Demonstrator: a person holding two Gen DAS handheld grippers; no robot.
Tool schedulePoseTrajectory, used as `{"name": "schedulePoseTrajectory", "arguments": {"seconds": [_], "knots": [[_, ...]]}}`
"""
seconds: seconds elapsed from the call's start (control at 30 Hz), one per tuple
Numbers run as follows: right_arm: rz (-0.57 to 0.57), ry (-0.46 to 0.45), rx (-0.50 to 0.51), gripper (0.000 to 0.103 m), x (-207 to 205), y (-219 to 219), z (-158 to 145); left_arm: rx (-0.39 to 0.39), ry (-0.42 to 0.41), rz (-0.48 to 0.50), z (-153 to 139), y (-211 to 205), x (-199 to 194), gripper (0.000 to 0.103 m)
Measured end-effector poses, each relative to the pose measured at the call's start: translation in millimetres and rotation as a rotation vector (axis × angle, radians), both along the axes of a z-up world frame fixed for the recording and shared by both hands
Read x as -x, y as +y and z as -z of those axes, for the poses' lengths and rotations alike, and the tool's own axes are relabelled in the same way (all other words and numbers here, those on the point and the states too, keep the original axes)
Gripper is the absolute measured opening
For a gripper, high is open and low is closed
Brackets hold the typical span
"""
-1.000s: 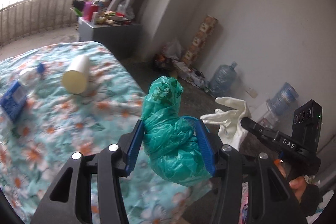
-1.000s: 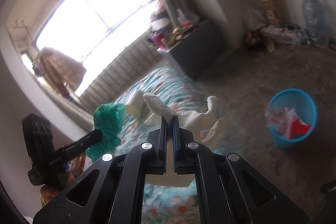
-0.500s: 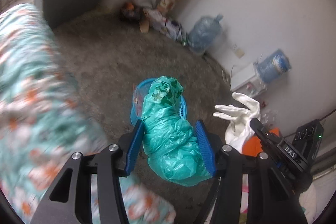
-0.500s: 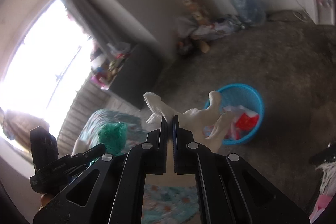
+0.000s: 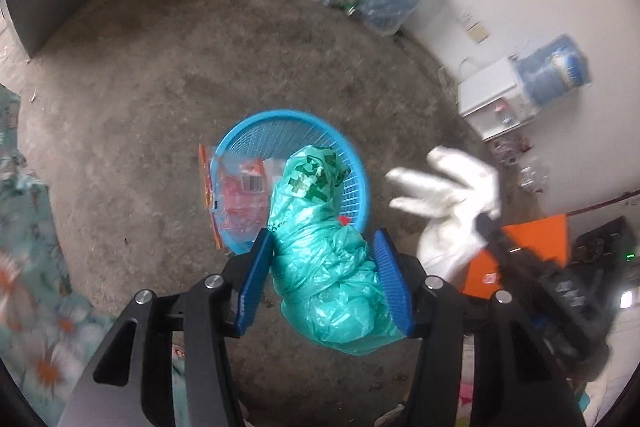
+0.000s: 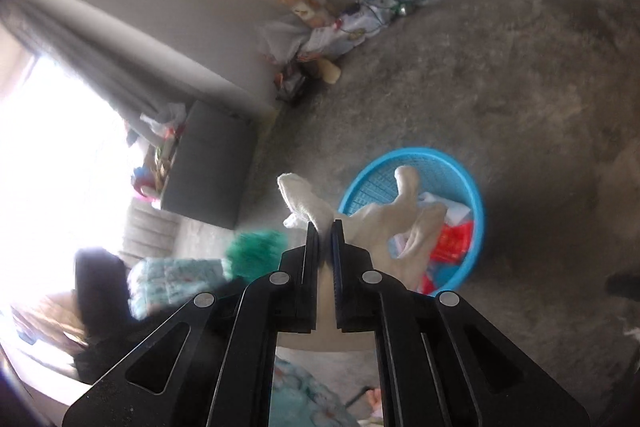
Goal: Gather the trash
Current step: 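Carry the green bag and white cloth to the blue basket and open both tools, then move both tools back over the bed toward the bottle and cup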
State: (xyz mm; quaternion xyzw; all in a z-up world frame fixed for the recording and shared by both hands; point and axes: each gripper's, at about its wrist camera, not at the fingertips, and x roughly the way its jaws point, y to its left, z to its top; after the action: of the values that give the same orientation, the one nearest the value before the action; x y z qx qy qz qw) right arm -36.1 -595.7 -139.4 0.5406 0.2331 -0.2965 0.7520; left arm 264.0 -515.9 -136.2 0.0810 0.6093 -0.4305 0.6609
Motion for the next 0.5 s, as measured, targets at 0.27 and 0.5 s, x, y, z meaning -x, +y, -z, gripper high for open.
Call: {"name": "schedulePoseTrajectory", "arguments": {"seconds": [0.27,0.5], "knots": [[0.068,-0.059,-0.071,0.025,-18.2,-37.6,38.9,-0.047,0.000,-0.003,42.2,-36.5,-8.1,0.065],[0.134,0.042,-0.111,0.059,0.5,-32.9,82.5,-0.047,0.036,-0.048,41.2,-29.9,-16.7,0.077]]}}
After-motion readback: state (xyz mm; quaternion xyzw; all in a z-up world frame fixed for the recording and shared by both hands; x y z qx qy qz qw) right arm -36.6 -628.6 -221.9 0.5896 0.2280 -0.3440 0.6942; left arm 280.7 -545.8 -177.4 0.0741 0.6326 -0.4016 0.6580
